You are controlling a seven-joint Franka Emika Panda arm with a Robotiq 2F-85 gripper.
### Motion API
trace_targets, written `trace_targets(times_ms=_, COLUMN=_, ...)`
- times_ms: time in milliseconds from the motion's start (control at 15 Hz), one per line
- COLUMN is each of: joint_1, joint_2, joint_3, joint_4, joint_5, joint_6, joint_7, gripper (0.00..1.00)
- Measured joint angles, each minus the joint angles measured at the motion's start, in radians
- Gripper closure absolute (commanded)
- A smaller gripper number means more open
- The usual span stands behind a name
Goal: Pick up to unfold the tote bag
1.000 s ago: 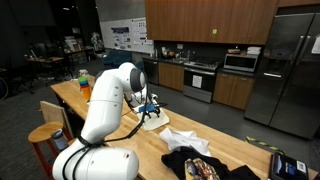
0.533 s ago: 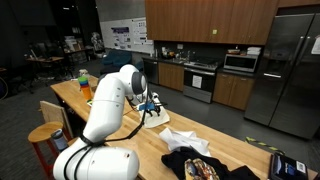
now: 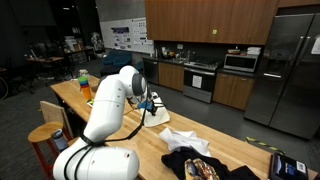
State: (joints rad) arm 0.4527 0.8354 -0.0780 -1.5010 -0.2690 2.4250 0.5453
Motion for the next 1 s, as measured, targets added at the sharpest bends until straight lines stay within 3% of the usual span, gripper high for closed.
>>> trace_targets(times_ms=467, joint_1=-0.001, joint_2=0.001, joint_3=0.021, joint_4=0.001, joint_5=0.042, joint_6=-0.002, joint_7=0.021, gripper=1.00)
trace_targets(times_ms=733, joint_1=0.008, joint_2=0.001, joint_3=0.057, joint_4=0.009, joint_5=0.030, joint_6=-0.010, joint_7=-0.066, gripper=1.00)
trace_targets(times_ms=800, joint_1=0.016, joint_2=0.001, joint_3=0.063, joint_4=0.011, joint_5=0.016, joint_6=-0.013, joint_7=-0.103, gripper=0.74)
trace_targets(times_ms=867, joint_1=0.023, joint_2=0.001, joint_3=0.067, joint_4=0.012, joint_5=0.003, joint_6=-0.018, joint_7=-0.139, gripper=0.98)
trace_targets(times_ms=933, joint_1=0.027, joint_2=0.001, joint_3=0.069, joint_4=0.013, joint_5=0.003, joint_6=-0.018, joint_7=-0.141, gripper=0.93)
trace_targets(times_ms=1000, joint_1=0.030, joint_2=0.001, joint_3=0.069, joint_4=0.012, joint_5=0.003, joint_6=-0.018, joint_7=-0.140, gripper=0.63)
